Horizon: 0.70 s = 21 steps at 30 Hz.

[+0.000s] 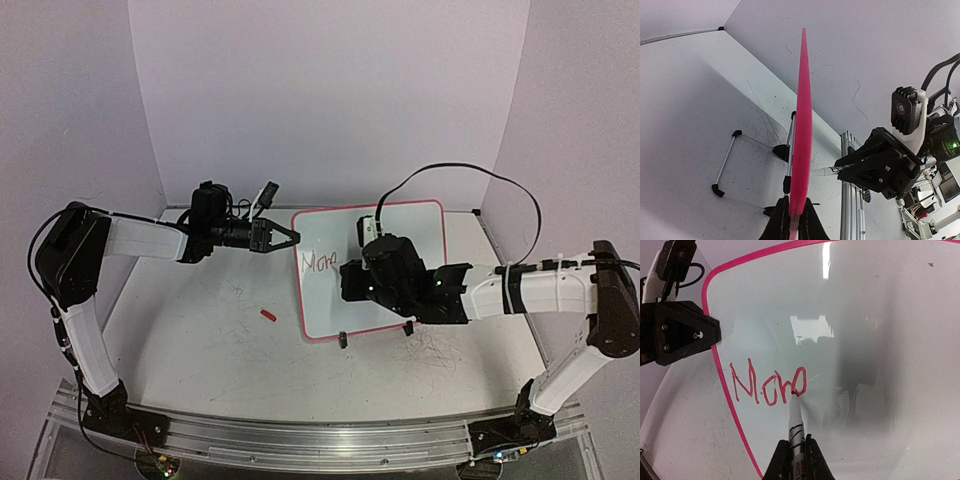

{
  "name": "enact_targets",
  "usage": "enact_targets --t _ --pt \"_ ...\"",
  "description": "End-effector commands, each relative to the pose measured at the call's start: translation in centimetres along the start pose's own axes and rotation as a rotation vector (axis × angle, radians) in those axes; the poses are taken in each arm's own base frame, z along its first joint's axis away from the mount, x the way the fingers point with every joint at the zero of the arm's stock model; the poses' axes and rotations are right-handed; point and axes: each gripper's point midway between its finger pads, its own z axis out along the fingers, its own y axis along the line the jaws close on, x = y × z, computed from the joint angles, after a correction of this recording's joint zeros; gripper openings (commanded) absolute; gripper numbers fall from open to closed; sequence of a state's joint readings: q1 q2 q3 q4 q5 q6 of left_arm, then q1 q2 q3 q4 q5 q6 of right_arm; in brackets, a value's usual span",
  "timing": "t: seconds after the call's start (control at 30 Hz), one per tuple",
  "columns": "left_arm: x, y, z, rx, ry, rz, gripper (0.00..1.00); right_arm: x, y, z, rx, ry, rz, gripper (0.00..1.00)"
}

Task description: Write a sentence on the whiteboard

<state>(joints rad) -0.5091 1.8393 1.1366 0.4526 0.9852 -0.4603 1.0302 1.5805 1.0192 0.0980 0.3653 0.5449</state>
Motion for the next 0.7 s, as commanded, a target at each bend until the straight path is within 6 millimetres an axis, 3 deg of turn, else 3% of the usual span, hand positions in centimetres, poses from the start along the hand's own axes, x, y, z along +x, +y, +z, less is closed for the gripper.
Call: enact_targets --t 0.0,0.37,0.53,0.6,0.67 --pt "-1.1 -2.8 -0.5 0.064 -0.005 0.04 0.0 1.0 -1.6 -0.3 0.047 0.023 -0.002 0.0" --pt "-1.0 -2.7 -0.5 0.063 -0.004 0.037 0.0 0.0 -2.3 -0.9 0.086 -0.008 -0.005 0.0" --pt "-0.9 -2.5 -0.4 0.06 -0.003 0.035 0.0 -3.5 -0.3 -1.9 0.027 -0.074 -0.014 0.0" --pt "-0.8 -2.4 -0.5 0.052 -0.006 0.035 0.0 -5.4 1.3 -3.9 -0.073 -0.106 -0.018 0.0" --pt "-0.9 -2.5 -0.5 0.047 -0.01 0.039 0.01 -6.3 1.0 -5.8 -0.108 -0.134 -0.016 0.0"
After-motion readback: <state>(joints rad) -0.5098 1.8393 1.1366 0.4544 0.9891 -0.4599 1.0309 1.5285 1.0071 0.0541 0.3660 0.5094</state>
